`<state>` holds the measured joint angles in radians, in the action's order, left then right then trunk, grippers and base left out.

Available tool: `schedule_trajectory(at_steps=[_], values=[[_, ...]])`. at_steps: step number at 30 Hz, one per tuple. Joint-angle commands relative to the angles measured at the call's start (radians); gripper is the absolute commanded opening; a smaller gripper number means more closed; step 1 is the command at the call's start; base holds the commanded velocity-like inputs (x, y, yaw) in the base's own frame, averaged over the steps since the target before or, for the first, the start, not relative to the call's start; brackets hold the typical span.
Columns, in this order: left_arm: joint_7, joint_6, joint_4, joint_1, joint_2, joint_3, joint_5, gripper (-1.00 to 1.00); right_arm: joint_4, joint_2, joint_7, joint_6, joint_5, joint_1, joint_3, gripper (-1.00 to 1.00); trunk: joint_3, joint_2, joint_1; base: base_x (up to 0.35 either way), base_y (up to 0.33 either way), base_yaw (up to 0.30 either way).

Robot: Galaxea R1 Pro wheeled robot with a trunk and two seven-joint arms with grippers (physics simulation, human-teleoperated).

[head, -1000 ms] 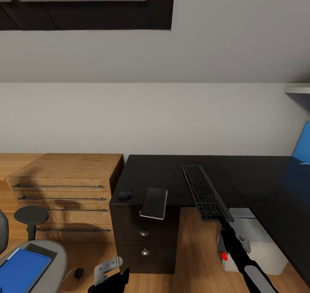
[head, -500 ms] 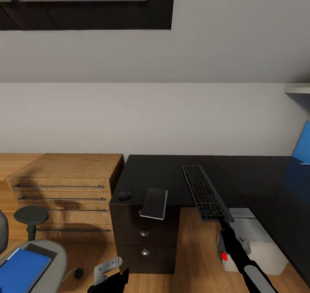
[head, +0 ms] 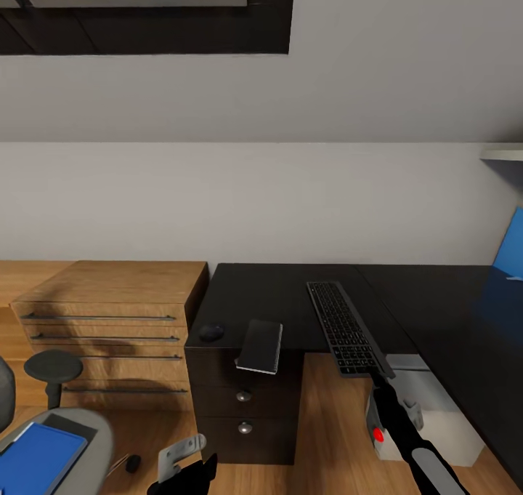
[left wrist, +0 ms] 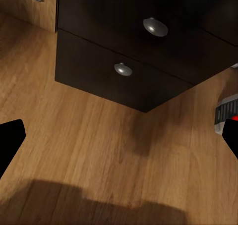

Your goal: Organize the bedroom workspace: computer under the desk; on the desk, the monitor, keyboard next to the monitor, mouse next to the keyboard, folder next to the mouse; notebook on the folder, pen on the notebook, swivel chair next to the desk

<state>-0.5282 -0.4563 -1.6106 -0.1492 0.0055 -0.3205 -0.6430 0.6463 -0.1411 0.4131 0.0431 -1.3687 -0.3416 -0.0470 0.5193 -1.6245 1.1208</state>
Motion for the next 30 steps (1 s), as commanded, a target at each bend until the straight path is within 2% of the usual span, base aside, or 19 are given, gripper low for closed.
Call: schedule_trajectory(at_steps=[1, 6, 30], values=[[-0.009, -0.001, -0.002, 0.0, 0.001, -0.002, -0.009, 1.0, 0.0, 0.0, 0.004, 0.005, -0.01, 0.0, -0.001, 1.0, 0.001, 0.0, 0.0, 0.0, 0.0, 0.0], [-0.009, -0.001, -0.002, 0.0, 0.001, -0.003, -0.011, 1.0, 0.0, 0.0, 0.004, 0.005, -0.01, -0.001, -0.001, 1.0, -0.005, 0.014, -0.008, 0.0, 0.0, 0.0], [-0.008, 0.001, 0.015, 0.0, 0.0, -0.005, -0.009, 1.0, 0.0, 0.007, 0.003, 0.011, -0.014, 0.0, 0.002, 1.0, -0.005, 0.014, -0.008, 0.017, 0.011, 0.0]])
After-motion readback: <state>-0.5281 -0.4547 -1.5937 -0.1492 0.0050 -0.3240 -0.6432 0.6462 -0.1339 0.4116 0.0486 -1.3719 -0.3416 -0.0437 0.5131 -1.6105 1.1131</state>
